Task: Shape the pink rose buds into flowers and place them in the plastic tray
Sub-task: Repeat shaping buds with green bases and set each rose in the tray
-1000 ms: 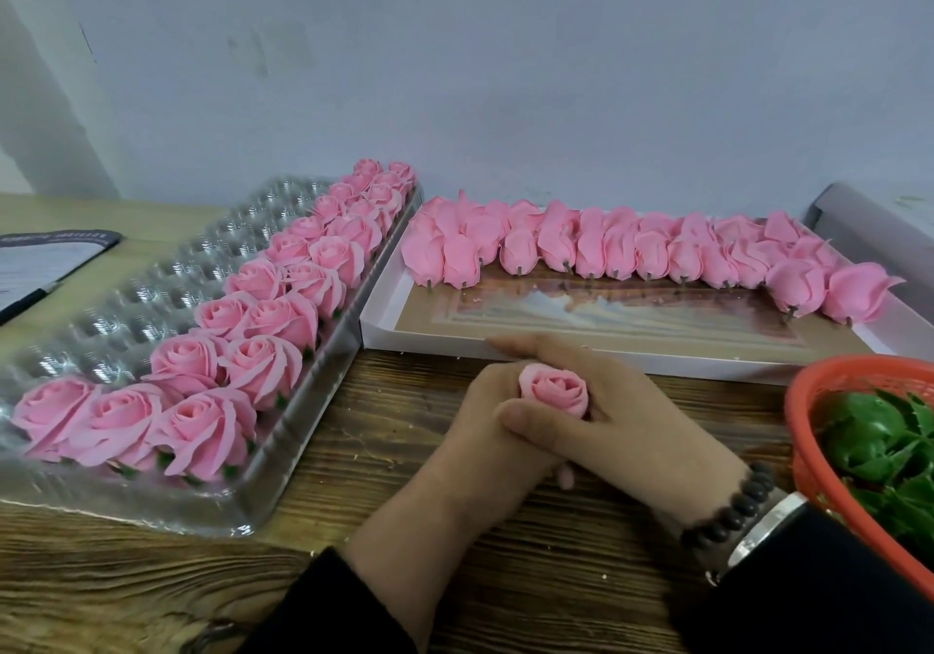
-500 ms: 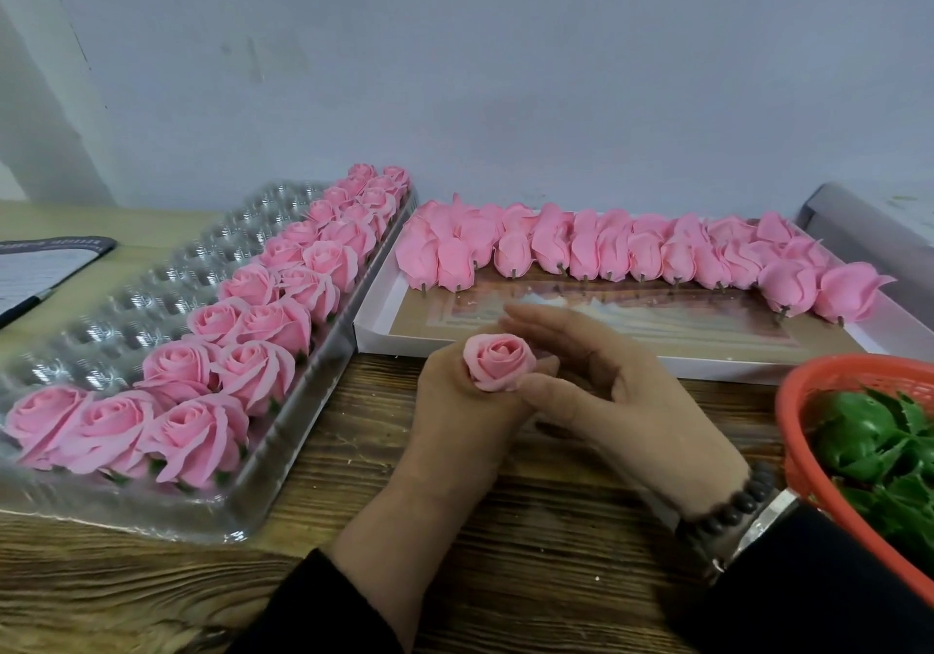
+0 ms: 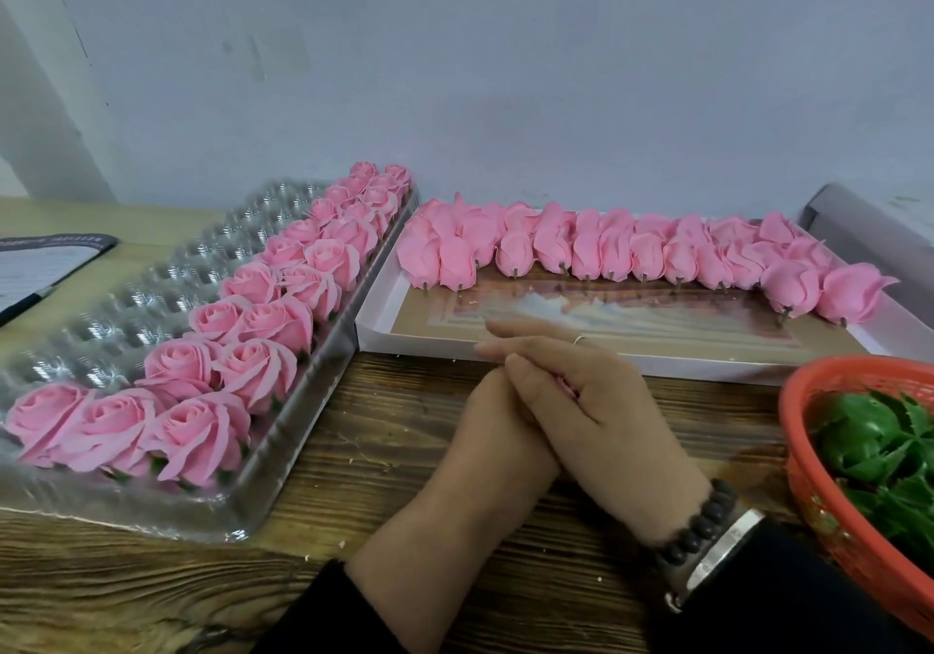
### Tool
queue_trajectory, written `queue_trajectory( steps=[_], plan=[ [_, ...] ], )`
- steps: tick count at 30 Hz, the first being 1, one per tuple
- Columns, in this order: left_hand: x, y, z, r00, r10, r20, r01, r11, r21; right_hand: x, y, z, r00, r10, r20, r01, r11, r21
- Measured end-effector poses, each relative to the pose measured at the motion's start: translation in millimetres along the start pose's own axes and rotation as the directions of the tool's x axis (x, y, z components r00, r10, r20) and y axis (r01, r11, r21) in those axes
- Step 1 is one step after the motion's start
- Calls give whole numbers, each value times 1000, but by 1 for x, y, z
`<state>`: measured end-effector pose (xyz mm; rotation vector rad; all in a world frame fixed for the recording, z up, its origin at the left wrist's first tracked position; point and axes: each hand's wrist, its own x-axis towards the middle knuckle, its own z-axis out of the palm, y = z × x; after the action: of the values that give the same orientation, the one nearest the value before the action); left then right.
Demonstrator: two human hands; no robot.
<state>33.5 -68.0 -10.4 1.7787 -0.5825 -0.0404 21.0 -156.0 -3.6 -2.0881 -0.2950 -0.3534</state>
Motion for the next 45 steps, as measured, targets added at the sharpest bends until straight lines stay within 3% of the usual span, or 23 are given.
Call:
queue_trajectory(
  steps=[1, 3, 7, 13, 18, 20, 23, 26, 28, 30, 32, 34, 40, 45],
  plan=[
    [1, -1, -1, 1000, 20, 23, -23, 993, 115, 0, 0, -3, 997, -2, 73, 3, 1000, -12],
    [-1, 0, -4, 998, -27, 49, 18, 984, 177, 0, 1, -7, 983, -1, 184, 7, 999, -34],
    [-6, 8, -12, 985, -96, 147, 107, 992, -68, -2, 0, -15, 978, 21, 209, -27, 999, 29],
    [-4, 6, -12, 996, 81, 27, -75, 980, -182, 1, 9, -19, 978, 22, 207, -48, 991, 124],
    [0, -2, -13, 990, 99, -104, -114, 981, -155, -2, 8, -17, 991, 24, 130, -36, 995, 93],
    [-2, -2, -9, 996, 46, -77, -59, 981, -182, -4, 2, -9, 998, -2, 66, -2, 998, 55],
    [-4, 2, -1, 998, -60, 19, 63, 925, -375, -6, -4, 3, 997, -50, -58, 47, 998, -40],
    [-1, 3, 1, 998, -57, -32, 46, 959, -280, -5, -2, 4, 990, -58, -126, 54, 998, -35],
    [0, 5, 1, 999, -16, -27, 12, 988, -151, -1, 0, 0, 996, -42, -84, 41, 999, -6],
    [-1, 4, -1, 999, 1, 41, -1, 1000, -22, 0, 1, -5, 998, -28, 48, 27, 1000, 11],
    [-4, 6, -7, 982, -92, 164, 108, 990, -88, -2, 2, -8, 982, 15, 187, -19, 1000, 16],
    [-7, 8, -13, 965, -146, 220, 180, 973, -146, -2, 3, -11, 971, 57, 233, -77, 994, 77],
    [-5, 9, -15, 995, -11, 99, 24, 990, -138, 1, 11, -18, 956, 107, 272, -166, 965, 204],
    [-2, 6, -17, 1000, -2, 19, 5, 987, -161, -1, 15, -21, 971, 97, 217, -154, 952, 263]
  ],
)
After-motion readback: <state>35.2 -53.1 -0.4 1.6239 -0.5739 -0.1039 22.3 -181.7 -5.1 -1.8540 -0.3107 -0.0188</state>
